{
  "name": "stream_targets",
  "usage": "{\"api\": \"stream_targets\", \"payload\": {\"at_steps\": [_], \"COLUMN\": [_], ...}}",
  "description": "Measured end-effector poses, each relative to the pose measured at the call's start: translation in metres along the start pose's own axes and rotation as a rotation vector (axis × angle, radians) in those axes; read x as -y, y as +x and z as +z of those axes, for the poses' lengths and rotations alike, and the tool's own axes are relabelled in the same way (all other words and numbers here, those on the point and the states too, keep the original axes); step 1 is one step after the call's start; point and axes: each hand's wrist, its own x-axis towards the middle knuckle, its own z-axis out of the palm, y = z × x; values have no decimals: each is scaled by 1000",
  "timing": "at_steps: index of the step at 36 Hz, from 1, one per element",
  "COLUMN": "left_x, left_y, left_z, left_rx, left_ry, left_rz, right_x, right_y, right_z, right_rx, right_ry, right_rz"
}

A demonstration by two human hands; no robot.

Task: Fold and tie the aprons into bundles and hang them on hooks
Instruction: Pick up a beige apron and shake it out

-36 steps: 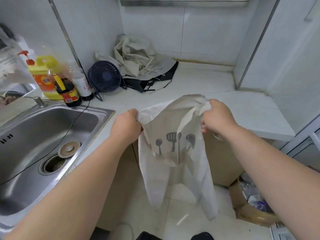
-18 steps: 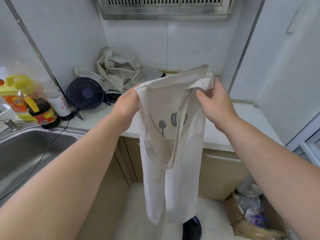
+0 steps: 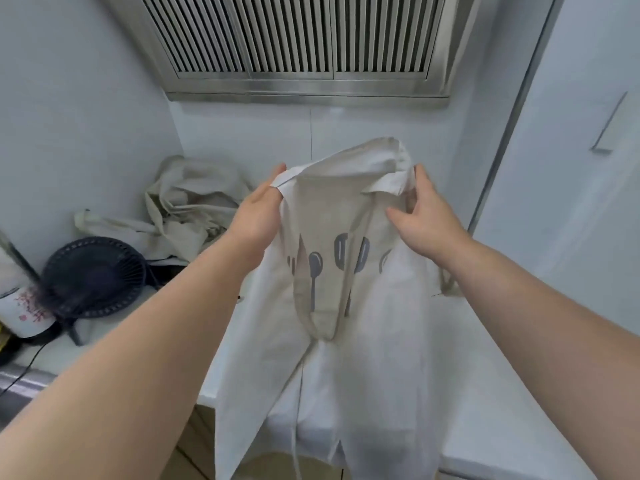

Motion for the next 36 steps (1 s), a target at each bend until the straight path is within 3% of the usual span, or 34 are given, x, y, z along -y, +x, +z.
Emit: {"api": "stream_targets", "payload": {"at_steps": [7,16,21,29,36], "left_x": [17,57,92,194,230], "left_y": [77,183,241,271,262], "left_z": [20,40,45,42,42], "left_rx": [-40,111,160,398,634], "left_ry": [20,52,98,502,642], "left_rz": [-88,-148,-205,-495,-586], "right_x": [-28,-69,-97,-160,-178], "right_y": [65,134,169,178,178], "right_z": [15,41,63,120,149], "right_rx": [19,-66,-83,204,470], "right_ry": [27,7,37,-129,-251], "right_rz": [62,123,252,673,793]}}
